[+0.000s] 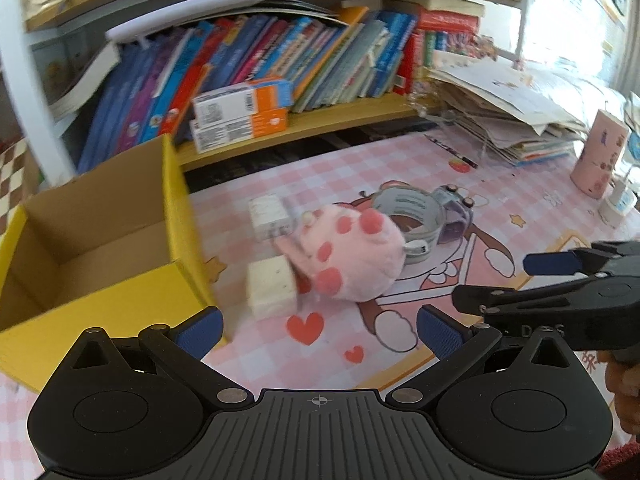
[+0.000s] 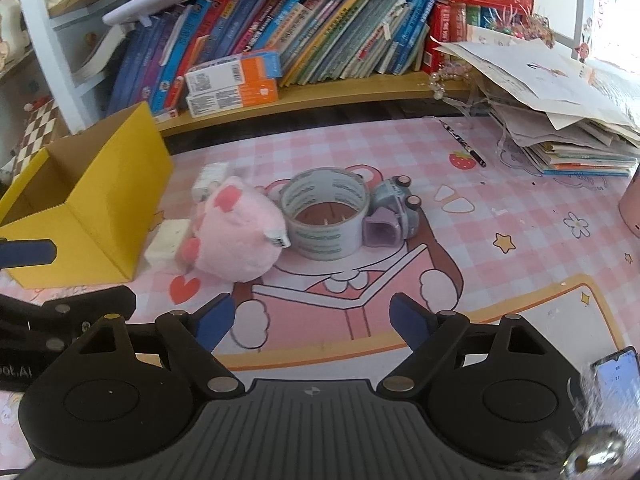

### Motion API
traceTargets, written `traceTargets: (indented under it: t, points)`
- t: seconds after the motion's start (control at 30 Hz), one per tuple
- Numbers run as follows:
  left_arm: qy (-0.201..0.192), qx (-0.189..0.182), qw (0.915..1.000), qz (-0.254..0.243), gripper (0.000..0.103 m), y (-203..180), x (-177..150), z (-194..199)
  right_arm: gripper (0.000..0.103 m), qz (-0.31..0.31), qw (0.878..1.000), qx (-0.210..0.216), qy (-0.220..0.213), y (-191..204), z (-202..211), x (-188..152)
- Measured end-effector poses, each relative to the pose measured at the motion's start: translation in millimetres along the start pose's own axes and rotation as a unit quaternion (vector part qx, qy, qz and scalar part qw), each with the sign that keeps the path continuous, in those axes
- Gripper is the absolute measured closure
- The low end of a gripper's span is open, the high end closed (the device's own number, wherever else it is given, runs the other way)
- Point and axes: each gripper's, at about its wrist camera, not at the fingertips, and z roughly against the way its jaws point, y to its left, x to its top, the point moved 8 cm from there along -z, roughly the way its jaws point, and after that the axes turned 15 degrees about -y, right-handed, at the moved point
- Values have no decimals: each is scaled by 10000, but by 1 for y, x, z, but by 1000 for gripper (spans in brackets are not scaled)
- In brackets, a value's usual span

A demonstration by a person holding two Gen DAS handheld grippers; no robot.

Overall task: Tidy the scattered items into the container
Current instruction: 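Move the left tool to the pink plush pig while the right tool approaches the clear tape roll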

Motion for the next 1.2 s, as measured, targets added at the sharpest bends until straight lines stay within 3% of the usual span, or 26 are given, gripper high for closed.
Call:
traceTargets:
  t: [0.3,0.73,1.0,1.2]
  points:
    - [-104,-250,9987,-431,1,-19,5,-21,22,-148,9997,-169,82,-19,-18,-2]
    - [-102,-302,9967,-748,8,-31,5,-52,25,-201,9990,-396,0,-43,-43,7]
    - [-101,-301,9954,-906,9,-36,6,-66,38,-276,9991,-332,-39,-48,-55,13]
    - [-107,-301,9941,-1036,17,-41,6,-78,44,-361,9992,-178,-22,-40,-65,17]
